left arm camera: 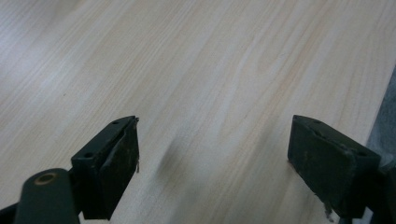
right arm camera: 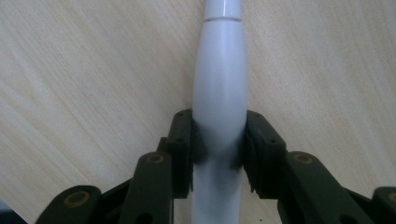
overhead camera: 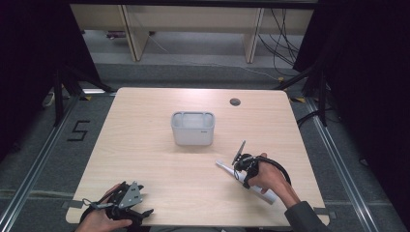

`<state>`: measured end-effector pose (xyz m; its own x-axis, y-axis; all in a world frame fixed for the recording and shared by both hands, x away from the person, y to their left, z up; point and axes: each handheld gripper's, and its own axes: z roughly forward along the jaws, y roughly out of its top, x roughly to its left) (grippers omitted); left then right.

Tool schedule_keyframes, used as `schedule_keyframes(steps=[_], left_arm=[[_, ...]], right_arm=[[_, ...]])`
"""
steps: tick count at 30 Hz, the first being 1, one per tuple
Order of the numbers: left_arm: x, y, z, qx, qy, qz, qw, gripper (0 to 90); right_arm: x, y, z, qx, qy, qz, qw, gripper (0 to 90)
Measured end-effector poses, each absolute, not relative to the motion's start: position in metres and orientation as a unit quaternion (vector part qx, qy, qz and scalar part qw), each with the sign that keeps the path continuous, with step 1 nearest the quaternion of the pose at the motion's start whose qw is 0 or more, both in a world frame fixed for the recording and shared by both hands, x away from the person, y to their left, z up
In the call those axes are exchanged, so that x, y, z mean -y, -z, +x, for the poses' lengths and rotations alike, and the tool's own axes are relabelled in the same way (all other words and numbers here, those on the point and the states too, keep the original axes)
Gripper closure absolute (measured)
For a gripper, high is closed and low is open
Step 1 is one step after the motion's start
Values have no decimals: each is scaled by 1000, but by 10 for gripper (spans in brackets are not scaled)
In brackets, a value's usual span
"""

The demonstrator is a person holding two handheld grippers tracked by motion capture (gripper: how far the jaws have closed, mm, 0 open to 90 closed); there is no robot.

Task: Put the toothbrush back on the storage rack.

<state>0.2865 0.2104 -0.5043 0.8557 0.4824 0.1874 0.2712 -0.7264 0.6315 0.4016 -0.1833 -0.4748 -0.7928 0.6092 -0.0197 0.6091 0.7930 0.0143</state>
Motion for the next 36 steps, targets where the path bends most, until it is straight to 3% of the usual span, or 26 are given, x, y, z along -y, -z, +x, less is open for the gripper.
schedule_keyframes(steps=[22,36], left_arm=[[-211,505,287,-208,-172,913,307,164],[-211,505,287,-209,-172,912,307,164]], right_arm=[[200,471,395,-947,-27,319,23,670],[213,439,386,-934,-113,336,56,671]])
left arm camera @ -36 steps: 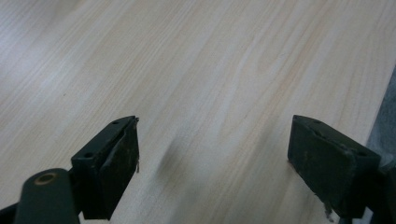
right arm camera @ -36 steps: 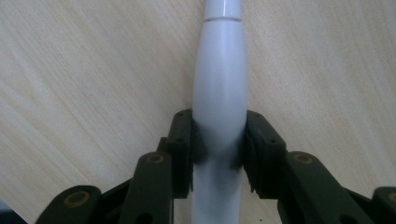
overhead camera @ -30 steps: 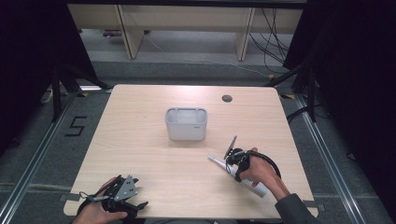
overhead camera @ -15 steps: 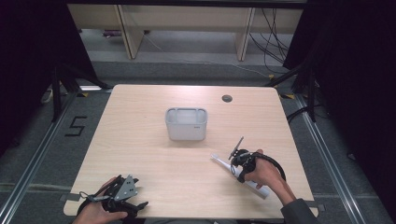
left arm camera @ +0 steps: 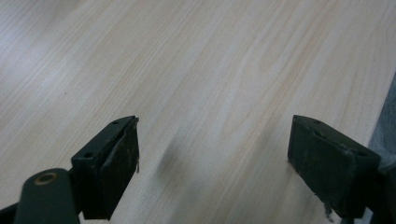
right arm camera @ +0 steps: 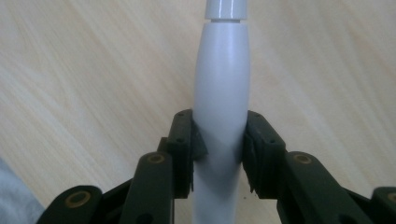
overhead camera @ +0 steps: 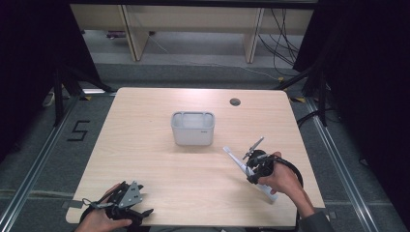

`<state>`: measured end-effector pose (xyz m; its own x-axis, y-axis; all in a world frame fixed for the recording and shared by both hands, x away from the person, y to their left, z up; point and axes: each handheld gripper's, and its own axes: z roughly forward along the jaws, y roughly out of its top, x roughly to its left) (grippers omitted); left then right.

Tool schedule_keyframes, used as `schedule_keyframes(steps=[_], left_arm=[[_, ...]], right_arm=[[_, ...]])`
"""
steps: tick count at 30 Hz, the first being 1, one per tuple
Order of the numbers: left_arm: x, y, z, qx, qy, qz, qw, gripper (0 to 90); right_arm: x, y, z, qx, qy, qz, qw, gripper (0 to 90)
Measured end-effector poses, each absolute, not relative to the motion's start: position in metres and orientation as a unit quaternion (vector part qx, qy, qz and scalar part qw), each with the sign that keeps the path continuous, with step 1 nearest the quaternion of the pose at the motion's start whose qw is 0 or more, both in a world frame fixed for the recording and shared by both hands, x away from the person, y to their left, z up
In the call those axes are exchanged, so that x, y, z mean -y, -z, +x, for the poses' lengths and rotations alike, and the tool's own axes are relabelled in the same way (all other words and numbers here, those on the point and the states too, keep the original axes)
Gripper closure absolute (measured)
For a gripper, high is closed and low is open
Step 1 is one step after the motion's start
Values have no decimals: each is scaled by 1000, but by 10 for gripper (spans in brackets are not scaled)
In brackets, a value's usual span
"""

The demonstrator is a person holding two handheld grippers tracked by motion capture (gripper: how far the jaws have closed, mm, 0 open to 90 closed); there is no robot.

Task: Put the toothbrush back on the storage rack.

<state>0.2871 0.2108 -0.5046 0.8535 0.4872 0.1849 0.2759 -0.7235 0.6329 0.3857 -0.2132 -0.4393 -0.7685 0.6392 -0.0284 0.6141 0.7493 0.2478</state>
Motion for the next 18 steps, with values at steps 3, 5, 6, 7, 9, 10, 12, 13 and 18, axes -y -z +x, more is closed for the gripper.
schedule_keyframes(steps=[3,5,6,7,9,10,12,13,18], left_arm=[[-211,505,287,-209,-172,913,306,164],[-211,504,287,-210,-171,912,308,164],[-211,504,287,-209,-172,912,308,164],[-211,504,287,-209,-172,912,309,164],[-211,505,287,-209,-172,912,307,163],[-211,505,287,-212,-172,911,309,164],[-211,505,287,-209,-172,912,308,164],[-211,505,287,-209,-173,912,308,164],[-211,504,287,-209,-173,911,309,164]], right_arm=[[218,431,384,-928,-135,343,60,671],[221,427,383,-922,-155,349,69,671],[223,425,383,-920,-162,350,68,671],[224,424,383,-918,-173,349,71,671],[226,420,382,-912,-185,359,72,671],[226,419,382,-906,-196,365,81,671],[228,417,383,-904,-215,361,82,671],[227,417,383,-897,-224,370,87,671],[229,412,388,-883,-265,371,113,670]])
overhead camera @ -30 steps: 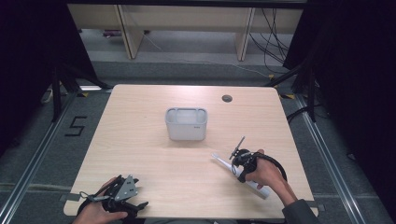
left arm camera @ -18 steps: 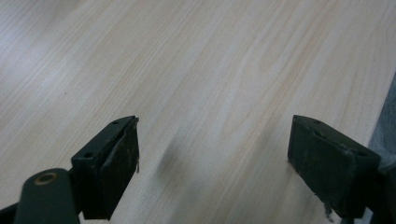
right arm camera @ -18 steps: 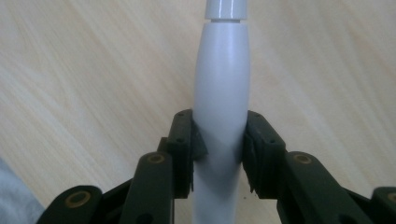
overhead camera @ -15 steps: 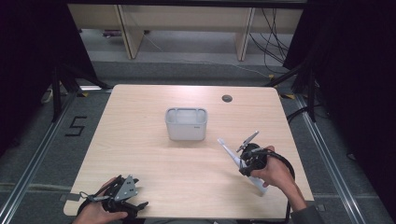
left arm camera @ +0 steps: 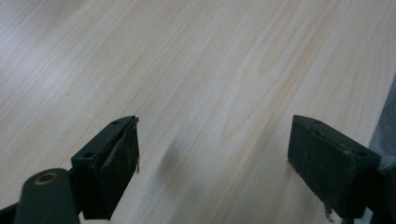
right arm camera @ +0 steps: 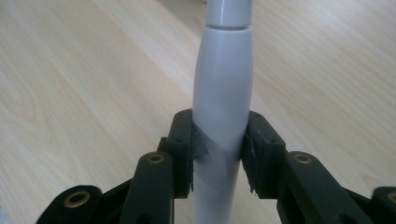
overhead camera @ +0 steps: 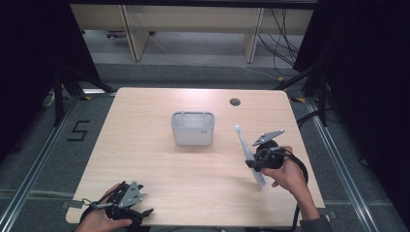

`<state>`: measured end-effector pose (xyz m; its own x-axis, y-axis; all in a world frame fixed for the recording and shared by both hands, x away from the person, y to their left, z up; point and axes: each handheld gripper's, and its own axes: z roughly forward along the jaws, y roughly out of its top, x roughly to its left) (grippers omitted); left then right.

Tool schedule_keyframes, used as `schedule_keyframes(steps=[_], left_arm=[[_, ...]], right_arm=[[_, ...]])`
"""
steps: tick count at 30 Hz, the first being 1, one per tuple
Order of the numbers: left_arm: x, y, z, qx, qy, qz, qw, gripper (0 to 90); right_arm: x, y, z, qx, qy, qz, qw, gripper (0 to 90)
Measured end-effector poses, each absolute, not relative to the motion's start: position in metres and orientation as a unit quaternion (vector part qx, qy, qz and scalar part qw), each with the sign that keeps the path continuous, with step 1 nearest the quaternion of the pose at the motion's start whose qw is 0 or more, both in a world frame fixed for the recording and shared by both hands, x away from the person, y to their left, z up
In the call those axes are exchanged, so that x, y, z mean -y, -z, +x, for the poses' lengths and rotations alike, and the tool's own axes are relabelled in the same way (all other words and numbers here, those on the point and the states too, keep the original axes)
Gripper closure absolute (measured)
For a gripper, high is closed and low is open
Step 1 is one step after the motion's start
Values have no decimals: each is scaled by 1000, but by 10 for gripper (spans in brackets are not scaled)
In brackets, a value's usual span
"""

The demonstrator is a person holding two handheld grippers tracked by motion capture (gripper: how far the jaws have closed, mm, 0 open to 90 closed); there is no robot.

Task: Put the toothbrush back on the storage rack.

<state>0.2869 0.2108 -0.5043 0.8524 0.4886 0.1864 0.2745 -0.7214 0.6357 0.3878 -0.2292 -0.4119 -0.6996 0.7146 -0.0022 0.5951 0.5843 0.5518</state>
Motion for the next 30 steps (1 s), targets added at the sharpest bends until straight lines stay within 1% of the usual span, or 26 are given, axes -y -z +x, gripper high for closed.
schedule_keyframes(steps=[3,5,6,8,11,18,20,30], left_arm=[[-211,505,287,-215,-171,910,310,164],[-211,504,287,-210,-173,911,309,164],[-211,504,287,-210,-173,911,309,164],[-211,505,287,-215,-171,910,309,164],[-211,504,287,-209,-174,911,309,164],[-211,505,287,-213,-173,911,309,164],[-211,504,287,-209,-174,911,310,164],[-211,504,287,-209,-173,911,309,164]], right_arm=[[230,410,391,-869,-285,386,118,670],[230,410,395,-865,-305,373,140,670],[230,408,395,-865,-308,374,133,670],[230,408,398,-852,-333,375,151,670],[227,406,400,-837,-356,385,153,670],[224,403,412,-816,-409,367,180,670],[223,403,414,-807,-424,372,177,670],[215,399,428,-787,-459,363,195,669]])
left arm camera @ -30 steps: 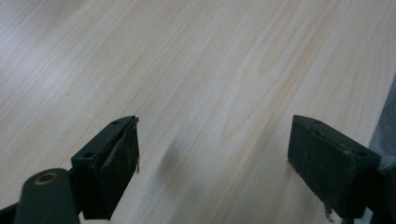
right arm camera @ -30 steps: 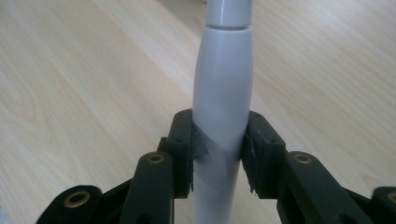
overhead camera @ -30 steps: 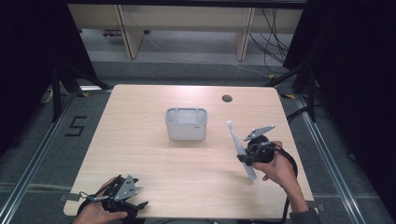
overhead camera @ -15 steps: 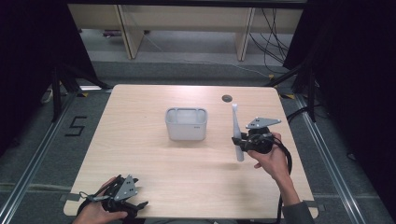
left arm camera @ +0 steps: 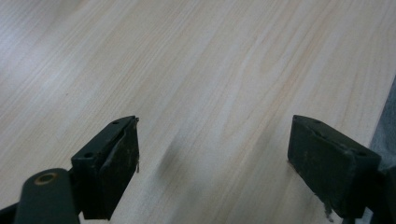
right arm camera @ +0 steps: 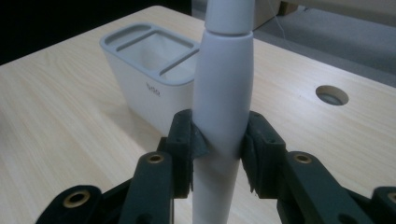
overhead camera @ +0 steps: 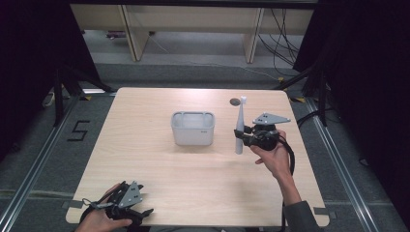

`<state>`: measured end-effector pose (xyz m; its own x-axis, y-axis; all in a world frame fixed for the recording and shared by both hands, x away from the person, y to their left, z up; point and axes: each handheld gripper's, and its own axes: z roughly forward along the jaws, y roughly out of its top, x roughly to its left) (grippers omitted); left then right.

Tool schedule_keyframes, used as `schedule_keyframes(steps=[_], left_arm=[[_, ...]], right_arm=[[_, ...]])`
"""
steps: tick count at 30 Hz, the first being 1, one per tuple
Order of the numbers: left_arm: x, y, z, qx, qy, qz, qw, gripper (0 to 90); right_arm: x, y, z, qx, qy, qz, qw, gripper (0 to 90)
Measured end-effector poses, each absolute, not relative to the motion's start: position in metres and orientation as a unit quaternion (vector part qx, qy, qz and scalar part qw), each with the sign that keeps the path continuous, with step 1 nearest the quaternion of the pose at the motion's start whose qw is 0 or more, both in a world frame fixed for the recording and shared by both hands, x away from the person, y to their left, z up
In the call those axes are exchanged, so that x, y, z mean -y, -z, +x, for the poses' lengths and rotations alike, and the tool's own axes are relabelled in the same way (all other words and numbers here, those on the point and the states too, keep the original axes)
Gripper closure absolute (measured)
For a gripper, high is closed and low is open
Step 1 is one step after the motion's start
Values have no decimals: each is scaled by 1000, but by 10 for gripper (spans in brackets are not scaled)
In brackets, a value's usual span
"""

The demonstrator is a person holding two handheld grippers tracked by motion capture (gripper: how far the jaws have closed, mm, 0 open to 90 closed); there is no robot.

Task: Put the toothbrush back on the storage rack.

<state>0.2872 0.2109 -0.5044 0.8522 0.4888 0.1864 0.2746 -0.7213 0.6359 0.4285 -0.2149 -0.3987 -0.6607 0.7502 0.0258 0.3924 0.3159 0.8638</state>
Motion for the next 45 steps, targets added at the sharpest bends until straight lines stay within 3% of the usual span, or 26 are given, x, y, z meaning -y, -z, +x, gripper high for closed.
schedule_keyframes(steps=[45], left_arm=[[-211,504,287,-204,-174,913,307,164]], right_arm=[[169,344,459,-769,-496,341,215,670]])
